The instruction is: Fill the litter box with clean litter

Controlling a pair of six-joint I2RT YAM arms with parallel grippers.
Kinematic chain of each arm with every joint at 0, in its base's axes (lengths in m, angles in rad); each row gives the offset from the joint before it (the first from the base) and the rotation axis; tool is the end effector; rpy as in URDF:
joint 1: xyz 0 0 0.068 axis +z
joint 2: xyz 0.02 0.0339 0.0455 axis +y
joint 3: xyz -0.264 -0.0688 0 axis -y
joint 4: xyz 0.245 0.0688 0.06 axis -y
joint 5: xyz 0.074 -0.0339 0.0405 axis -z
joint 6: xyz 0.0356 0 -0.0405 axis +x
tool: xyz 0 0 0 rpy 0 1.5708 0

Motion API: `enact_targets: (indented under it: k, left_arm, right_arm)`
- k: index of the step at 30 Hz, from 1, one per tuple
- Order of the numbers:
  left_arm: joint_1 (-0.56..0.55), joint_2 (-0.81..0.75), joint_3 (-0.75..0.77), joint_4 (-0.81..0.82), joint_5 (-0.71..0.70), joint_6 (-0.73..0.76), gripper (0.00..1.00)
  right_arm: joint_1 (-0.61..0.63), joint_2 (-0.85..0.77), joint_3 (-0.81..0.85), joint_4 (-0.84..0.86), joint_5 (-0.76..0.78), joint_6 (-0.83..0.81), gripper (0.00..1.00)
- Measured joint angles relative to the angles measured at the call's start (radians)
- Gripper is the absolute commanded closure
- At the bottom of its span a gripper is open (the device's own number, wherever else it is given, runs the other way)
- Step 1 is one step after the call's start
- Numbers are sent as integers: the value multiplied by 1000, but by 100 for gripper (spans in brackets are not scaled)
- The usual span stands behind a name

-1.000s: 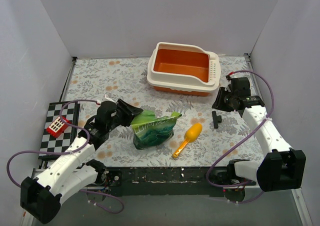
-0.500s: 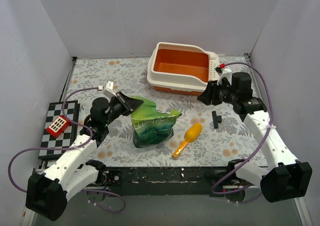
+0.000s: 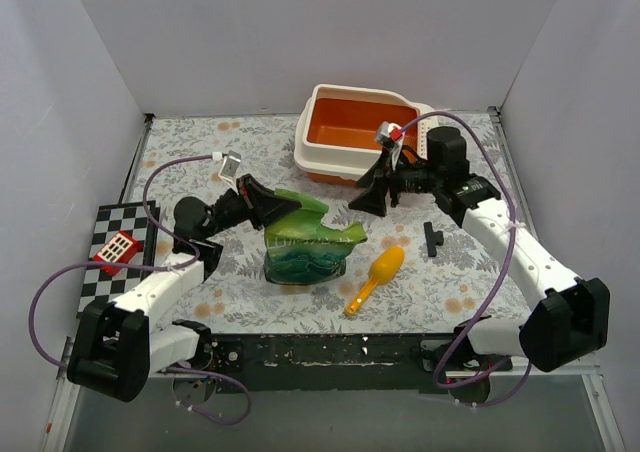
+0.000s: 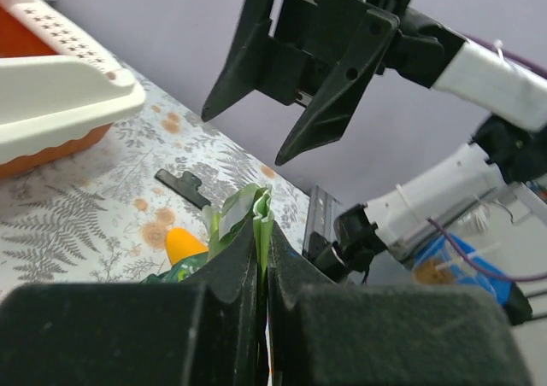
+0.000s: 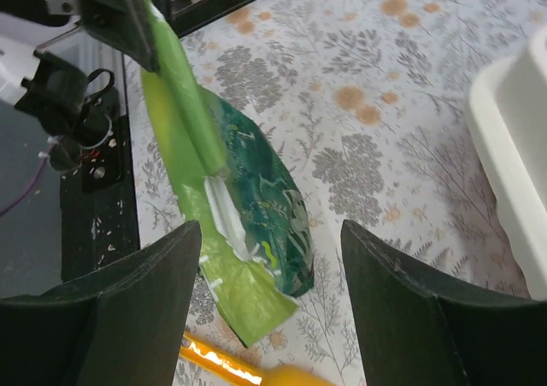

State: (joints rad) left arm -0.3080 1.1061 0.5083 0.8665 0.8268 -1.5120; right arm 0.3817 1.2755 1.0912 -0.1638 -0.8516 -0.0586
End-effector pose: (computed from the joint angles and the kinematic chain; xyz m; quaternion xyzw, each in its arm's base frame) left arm 0.2137 -0.0955 0.2873 -0.0509 0.6384 -0.7245 0.2549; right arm 0.2560 0.1316 0.3469 -0.3942 0.6760 0.4179 0.4615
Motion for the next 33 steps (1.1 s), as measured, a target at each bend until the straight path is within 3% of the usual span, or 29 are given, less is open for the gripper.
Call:
enact_targets:
  k: [7, 22, 24, 25, 26, 27, 30, 32, 33]
  left_arm:
    - [28, 127, 0, 329, 211, -123, 100]
    - [65, 130, -5, 436, 293, -218, 100]
    - [70, 127, -5, 437, 297, -221, 100]
    - [72, 126, -5, 437, 299, -222, 100]
    - [77, 122, -5, 437, 301, -224, 100]
    - [80, 119, -5, 438, 303, -225, 100]
    - [98, 108, -5, 435, 307, -225, 98]
    - [107, 94, -3, 424, 303, -214, 62]
    - [110, 76, 5, 379, 302, -196, 60]
  right_arm:
    - [167, 29, 31, -18, -52, -146, 25]
    - [320, 226, 121, -19, -31, -234, 29]
    - [337, 250, 139, -19, -32, -235, 40]
    - [344, 261, 145, -19, -34, -236, 56]
    - [350, 271, 150, -21, -35, -240, 83]
    - [354, 281, 155, -25, -37, -244, 98]
    - [360, 303, 192, -75, -68, -245, 99]
    - [362, 309, 218, -103, -53, -247, 99]
    - [363, 311, 231, -118, -35, -248, 99]
